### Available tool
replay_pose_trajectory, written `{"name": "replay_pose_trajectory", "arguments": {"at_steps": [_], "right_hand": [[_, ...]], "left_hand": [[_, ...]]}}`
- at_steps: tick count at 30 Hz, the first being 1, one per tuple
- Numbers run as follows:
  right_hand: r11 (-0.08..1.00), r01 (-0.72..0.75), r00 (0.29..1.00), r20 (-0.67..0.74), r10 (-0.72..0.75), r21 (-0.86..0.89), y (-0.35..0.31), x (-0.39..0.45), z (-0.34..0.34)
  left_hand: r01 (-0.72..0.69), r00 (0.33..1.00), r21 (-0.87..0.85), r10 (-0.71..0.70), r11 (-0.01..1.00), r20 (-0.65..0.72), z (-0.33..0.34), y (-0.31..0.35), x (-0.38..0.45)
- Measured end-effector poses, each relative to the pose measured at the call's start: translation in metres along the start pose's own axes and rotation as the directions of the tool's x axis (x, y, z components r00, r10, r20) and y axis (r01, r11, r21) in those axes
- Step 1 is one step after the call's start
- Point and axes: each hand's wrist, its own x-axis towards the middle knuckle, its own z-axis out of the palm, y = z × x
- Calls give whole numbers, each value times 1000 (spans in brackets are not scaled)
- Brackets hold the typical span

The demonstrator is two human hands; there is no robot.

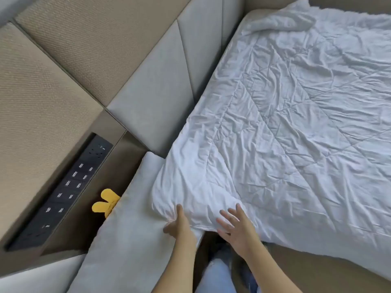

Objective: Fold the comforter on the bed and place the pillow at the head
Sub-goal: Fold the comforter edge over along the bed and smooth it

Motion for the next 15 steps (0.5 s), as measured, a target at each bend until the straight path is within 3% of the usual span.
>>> {"name": "replay_pose_trajectory", "arguments": {"at_steps": [2, 3, 6, 10, 15], "right_hand": [[999, -41, 998, -39, 40, -17, 9, 7, 0], [999, -50, 998, -42, 49, -18, 13, 8, -1], [997, -73, 995, -64, 73, 5, 22, 11, -7], [991, -133, 981, -136, 135, 22, 26, 14, -12], [924, -128, 976, -122, 183, 361, 22, 14, -9]], "left_hand": [[112, 993, 1, -112, 994, -27, 5, 1, -7], [115, 993, -26, -114, 993, 33, 6, -1, -8], [131, 950, -151, -81, 980, 302, 12, -11, -1], [45, 925, -168, 22, 985, 379, 30, -5, 3], [-79, 911, -236, 166, 968, 377, 52, 24, -28]]}}
